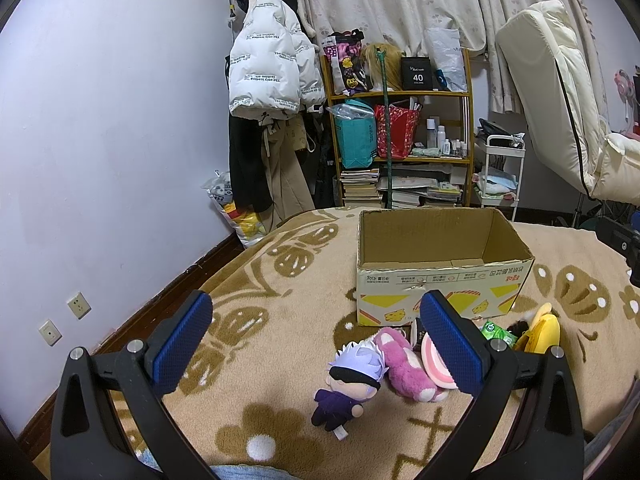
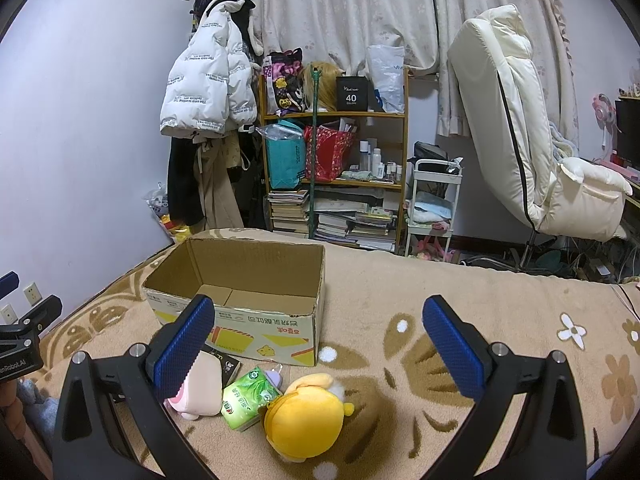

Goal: Organize soft objects

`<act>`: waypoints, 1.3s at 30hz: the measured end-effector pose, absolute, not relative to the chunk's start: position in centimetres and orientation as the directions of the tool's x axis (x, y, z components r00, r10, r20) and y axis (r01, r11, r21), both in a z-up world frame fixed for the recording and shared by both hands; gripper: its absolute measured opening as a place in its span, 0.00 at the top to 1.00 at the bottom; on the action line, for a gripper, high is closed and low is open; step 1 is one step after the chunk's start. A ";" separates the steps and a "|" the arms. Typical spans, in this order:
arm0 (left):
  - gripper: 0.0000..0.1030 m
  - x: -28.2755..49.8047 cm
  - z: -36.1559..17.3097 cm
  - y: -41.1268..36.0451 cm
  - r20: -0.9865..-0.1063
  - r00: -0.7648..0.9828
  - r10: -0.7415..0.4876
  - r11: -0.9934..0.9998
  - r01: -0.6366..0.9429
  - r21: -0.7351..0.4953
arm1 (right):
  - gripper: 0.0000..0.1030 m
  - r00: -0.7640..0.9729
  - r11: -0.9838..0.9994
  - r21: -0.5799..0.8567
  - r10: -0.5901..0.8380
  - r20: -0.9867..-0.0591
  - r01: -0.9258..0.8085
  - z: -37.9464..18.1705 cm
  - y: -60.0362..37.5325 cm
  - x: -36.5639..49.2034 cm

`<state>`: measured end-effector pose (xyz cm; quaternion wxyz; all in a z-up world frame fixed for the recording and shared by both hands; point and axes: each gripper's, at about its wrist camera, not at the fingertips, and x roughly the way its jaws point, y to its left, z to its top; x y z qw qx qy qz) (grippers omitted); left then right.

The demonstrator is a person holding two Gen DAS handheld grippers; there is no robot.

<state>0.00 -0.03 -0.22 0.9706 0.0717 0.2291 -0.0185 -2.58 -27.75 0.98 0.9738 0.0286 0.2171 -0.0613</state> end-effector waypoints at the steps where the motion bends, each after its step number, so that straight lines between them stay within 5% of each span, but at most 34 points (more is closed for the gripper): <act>1: 0.01 0.0 -0.2 0.0 -0.447 0.895 -0.002 0.989 0.067 0.131 | 0.00 0.898 0.991 0.030 -0.107 -0.427 0.132 0.8 -28.0 -2.7; 39: 0.01 0.4 -1.2 -0.5 -0.475 0.880 -0.018 0.985 0.097 0.142 | 0.00 0.894 0.990 0.034 -0.106 -0.435 0.134 0.3 -28.5 -2.8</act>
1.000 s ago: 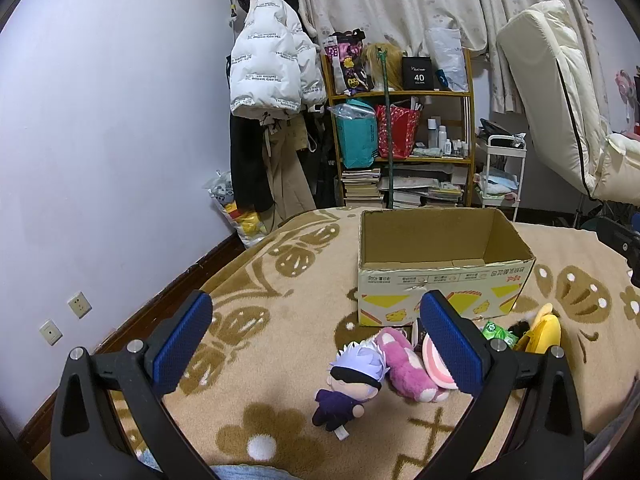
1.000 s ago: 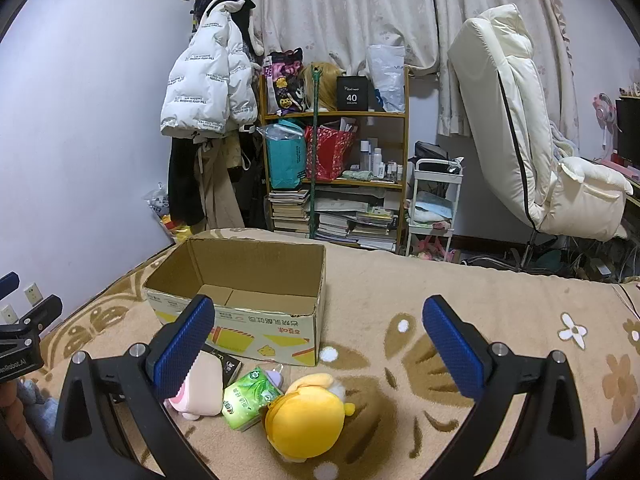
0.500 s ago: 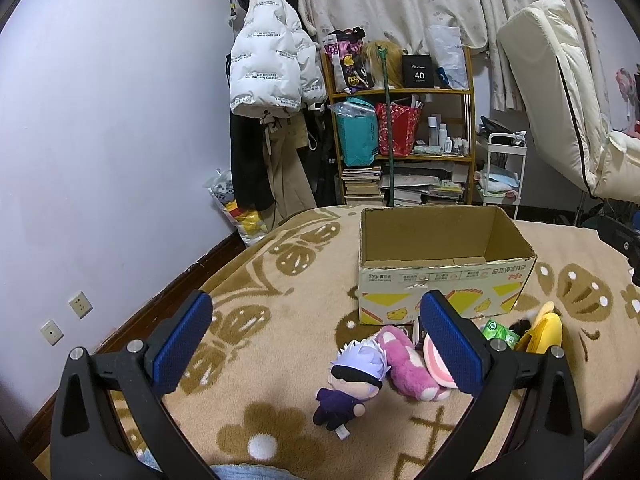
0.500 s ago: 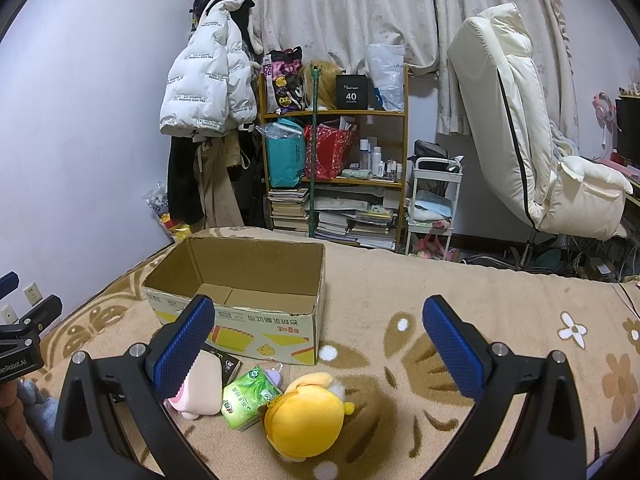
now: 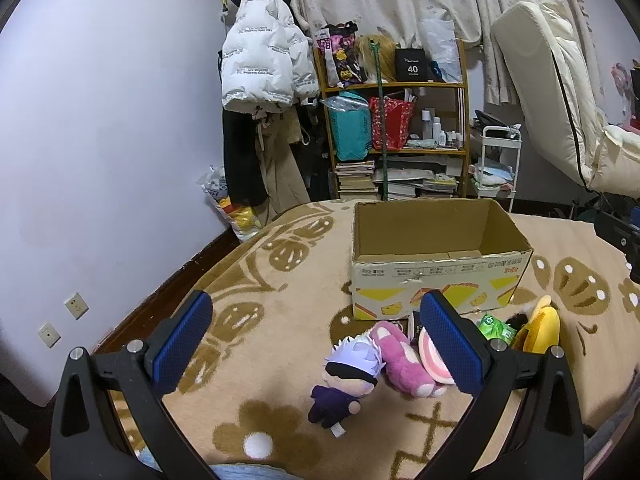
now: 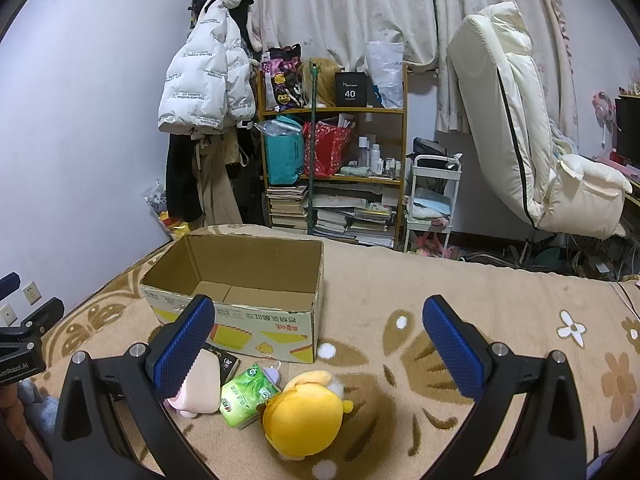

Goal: Organize soft objects

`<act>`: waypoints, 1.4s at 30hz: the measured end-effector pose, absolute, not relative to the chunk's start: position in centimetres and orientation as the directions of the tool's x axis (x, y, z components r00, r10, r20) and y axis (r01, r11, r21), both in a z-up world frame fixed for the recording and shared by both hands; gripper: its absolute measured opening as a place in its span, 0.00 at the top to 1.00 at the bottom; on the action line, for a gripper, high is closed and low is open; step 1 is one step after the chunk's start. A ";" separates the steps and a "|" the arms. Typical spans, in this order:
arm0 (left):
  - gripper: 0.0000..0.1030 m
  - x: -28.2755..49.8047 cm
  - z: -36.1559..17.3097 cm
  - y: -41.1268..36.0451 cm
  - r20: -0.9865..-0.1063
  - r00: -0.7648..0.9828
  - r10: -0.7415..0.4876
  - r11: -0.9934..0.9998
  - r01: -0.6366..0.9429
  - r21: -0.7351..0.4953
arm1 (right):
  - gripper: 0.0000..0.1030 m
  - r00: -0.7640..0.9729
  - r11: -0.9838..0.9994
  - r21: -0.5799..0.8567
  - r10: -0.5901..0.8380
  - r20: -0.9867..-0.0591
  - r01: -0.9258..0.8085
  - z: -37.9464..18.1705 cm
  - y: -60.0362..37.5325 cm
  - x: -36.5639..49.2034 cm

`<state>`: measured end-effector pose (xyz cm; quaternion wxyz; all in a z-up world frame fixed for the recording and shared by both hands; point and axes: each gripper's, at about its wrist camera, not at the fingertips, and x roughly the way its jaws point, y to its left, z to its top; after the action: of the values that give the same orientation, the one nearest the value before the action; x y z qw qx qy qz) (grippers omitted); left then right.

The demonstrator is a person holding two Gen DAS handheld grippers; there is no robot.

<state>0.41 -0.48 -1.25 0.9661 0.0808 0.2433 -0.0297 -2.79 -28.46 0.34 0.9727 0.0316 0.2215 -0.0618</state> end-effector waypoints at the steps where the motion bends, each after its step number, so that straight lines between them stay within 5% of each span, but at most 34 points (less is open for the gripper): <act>1: 0.01 0.5 -1.3 -0.5 -0.480 0.877 -0.021 0.985 0.101 0.142 | 0.00 0.894 0.990 0.034 -0.106 -0.436 0.134 0.3 -28.5 -2.8; 30: 0.01 3.0 -1.9 -1.5 -0.564 0.824 -0.052 0.978 0.156 0.138 | 0.00 0.871 0.992 0.033 -0.092 -0.483 0.124 -1.5 -28.1 -2.5; 42: 0.01 6.5 -4.5 -1.9 -0.672 0.737 -0.074 0.984 0.165 0.073 | 0.00 0.753 0.990 0.077 -0.037 -0.657 0.115 -3.7 -28.4 -0.1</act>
<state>6.51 -1.86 -4.53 0.9296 0.0639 0.3572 -0.0642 -0.09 -28.41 -3.74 0.9345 0.0562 0.3491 -0.0406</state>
